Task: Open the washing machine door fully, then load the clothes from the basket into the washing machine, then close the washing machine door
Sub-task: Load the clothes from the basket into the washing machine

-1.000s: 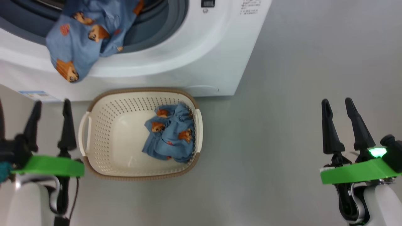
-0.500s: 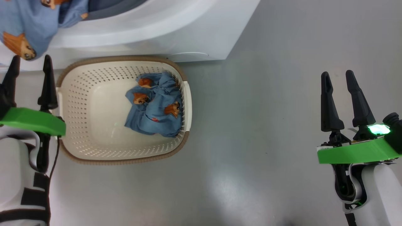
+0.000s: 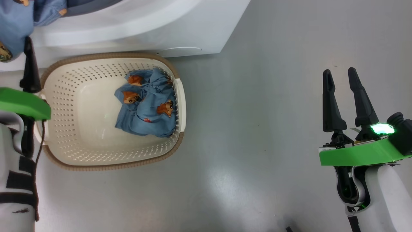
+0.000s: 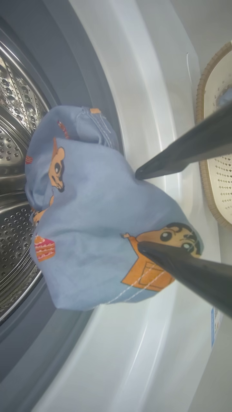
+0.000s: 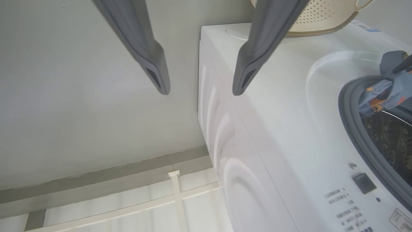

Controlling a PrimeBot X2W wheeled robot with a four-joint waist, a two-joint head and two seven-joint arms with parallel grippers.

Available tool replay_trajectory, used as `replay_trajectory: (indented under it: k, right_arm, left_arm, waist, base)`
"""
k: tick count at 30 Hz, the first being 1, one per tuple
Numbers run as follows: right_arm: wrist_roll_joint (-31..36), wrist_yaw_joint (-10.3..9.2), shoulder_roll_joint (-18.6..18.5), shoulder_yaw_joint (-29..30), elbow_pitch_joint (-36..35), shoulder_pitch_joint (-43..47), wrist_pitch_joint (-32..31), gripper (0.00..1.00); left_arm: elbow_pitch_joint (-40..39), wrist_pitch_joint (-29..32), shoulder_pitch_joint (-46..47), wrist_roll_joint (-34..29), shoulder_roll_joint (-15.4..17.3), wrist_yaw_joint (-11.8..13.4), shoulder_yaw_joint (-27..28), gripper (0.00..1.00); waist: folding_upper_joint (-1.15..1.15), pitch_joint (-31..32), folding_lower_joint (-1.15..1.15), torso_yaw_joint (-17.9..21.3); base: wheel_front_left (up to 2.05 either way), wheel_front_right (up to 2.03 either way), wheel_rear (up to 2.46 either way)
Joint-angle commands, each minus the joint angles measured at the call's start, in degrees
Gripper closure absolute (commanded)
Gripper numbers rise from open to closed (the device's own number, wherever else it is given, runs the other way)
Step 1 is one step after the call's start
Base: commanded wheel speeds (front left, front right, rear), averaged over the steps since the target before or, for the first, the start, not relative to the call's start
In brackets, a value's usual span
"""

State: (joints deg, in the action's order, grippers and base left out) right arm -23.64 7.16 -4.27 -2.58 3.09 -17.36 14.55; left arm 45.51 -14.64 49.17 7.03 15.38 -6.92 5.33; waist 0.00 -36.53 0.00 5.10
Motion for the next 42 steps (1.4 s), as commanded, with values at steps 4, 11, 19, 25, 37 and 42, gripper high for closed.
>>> replay_trajectory:
  k: [4, 11, 19, 25, 37, 42]
  right_arm:
    - [0.7, 0.33, 0.1, -1.5, -1.6, 0.1, 0.4, 0.0]
    - [0.9, 0.33, 0.4, -1.3, -1.7, 0.4, 0.4, 0.0]
    - [0.6, 0.33, 0.8, -1.7, -1.4, 0.2, 0.4, 0.0]
    - [0.2, 0.33, 1.2, -2.4, -1.2, -0.4, 0.4, 0.0]
    - [-2.3, 0.33, 1.4, -3.4, -1.3, -1.1, 0.4, 0.0]
    - [-3.5, 0.33, 1.4, -3.8, -1.6, -1.8, 0.4, 0.0]
  left_arm:
    - [0.2, -0.4, 1.6, -1.3, 3.7, 0.7, 2.0, 0.0]
    - [0.2, -0.4, 2.4, -1.6, 3.8, 0.5, 2.6, 1.0]
    - [-2.8, -0.4, 3.2, -0.9, 3.4, -0.3, 1.9, 1.0]
    - [-5.8, -0.4, 4.9, -0.2, 2.7, -0.5, -1.5, 1.0]
    - [0.7, -0.4, 18.2, 6.3, 6.2, -0.6, -12.0, 1.0]
    - [-2.4, -0.4, 23.7, 5.9, 8.9, -0.6, -11.0, 1.0]
  waist:
    - [0.0, -0.3, 0.0, 0.7]
    - [0.0, -0.1, 0.0, 1.0]
    - [0.0, 0.0, 0.0, 0.6]
    - [0.0, -0.5, 0.0, 0.9]
    - [0.0, -2.5, 0.0, 4.4]
    - [0.0, -3.9, 0.0, 6.2]
  base:
    - [0.0, 0.0, 0.0]
    - [0.0, 0.0, 0.0]
    - [0.0, 0.0, 0.0]
    - [0.0, 0.0, 0.0]
    - [0.0, 0.0, 0.0]
    - [0.0, 0.0, 0.0]
